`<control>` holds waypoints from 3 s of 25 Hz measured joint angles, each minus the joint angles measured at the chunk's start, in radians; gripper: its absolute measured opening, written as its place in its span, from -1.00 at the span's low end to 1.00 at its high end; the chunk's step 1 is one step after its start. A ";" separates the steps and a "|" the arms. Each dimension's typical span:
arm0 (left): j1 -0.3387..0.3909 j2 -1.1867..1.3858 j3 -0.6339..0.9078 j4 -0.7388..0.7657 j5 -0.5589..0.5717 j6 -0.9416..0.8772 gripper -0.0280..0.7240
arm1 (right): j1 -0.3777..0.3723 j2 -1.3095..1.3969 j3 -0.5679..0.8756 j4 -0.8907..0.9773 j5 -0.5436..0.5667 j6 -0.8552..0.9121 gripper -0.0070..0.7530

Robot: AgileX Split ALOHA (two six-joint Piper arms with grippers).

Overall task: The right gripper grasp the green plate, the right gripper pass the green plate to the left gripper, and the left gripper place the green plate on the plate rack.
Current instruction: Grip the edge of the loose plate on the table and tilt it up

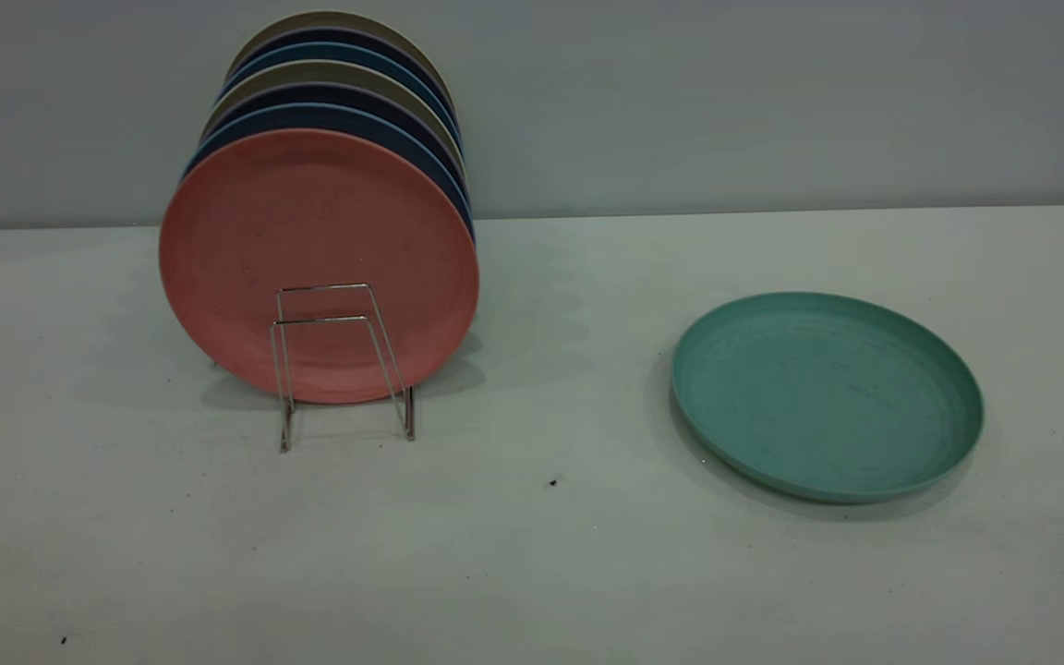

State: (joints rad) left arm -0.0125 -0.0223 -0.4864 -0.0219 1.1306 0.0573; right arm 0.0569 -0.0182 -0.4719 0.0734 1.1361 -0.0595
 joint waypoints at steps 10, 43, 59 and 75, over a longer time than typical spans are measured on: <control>0.000 0.000 0.000 0.000 0.000 0.000 0.45 | 0.000 0.000 0.000 0.000 0.000 0.000 -0.35; 0.000 0.002 -0.002 0.000 -0.002 0.001 0.45 | 0.000 0.000 0.000 0.000 0.000 0.001 -0.35; 0.000 0.828 -0.302 0.000 -0.222 0.034 0.57 | 0.000 0.697 -0.139 0.091 -0.306 -0.166 0.29; -0.048 1.448 -0.503 -0.338 -0.493 0.284 0.57 | -0.004 1.492 -0.309 0.726 -0.539 -0.696 0.29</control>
State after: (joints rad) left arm -0.0603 1.4259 -0.9890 -0.3595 0.6379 0.3418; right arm 0.0532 1.4742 -0.7808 0.7998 0.5975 -0.7555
